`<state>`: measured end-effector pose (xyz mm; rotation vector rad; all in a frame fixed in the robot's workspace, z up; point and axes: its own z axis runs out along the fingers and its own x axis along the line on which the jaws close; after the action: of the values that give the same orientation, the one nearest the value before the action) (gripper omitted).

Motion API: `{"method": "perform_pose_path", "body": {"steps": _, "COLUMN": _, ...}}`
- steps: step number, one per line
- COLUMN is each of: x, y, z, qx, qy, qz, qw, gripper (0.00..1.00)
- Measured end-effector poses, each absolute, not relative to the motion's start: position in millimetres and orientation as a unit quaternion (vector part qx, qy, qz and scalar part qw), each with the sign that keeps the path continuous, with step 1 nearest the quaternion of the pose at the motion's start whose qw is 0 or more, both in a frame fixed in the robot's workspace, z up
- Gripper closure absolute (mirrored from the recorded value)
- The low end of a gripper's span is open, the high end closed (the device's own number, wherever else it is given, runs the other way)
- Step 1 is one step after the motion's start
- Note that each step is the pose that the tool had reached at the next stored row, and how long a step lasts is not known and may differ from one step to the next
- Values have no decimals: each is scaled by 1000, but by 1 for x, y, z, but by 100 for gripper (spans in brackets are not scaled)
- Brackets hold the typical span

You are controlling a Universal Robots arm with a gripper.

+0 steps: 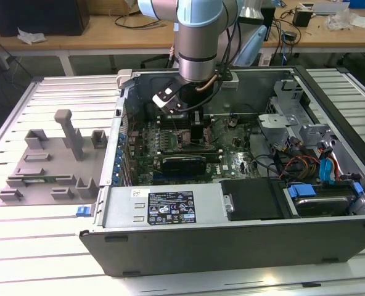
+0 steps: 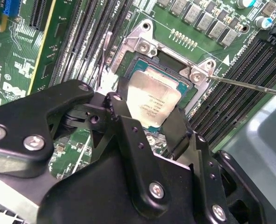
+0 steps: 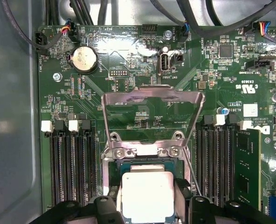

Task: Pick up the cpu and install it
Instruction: 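Place the cpu into insertion slot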

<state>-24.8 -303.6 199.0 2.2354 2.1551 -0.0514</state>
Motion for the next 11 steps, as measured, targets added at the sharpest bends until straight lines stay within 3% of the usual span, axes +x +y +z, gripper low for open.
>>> {"method": "perform_pose_path", "body": {"steps": 1, "x": -25, "y": -304, "z": 199, "qx": 720, "qy": 694, "qz": -17, "qw": 18, "gripper": 45}}
{"method": "perform_pose_path", "body": {"steps": 2, "x": -25, "y": -304, "z": 199, "qx": 720, "qy": 694, "qz": -17, "qw": 18, "gripper": 39}}
{"method": "perform_pose_path", "body": {"steps": 11, "x": -25, "y": -304, "z": 212, "qx": 720, "qy": 694, "qz": -17, "qw": 18, "gripper": 39}}
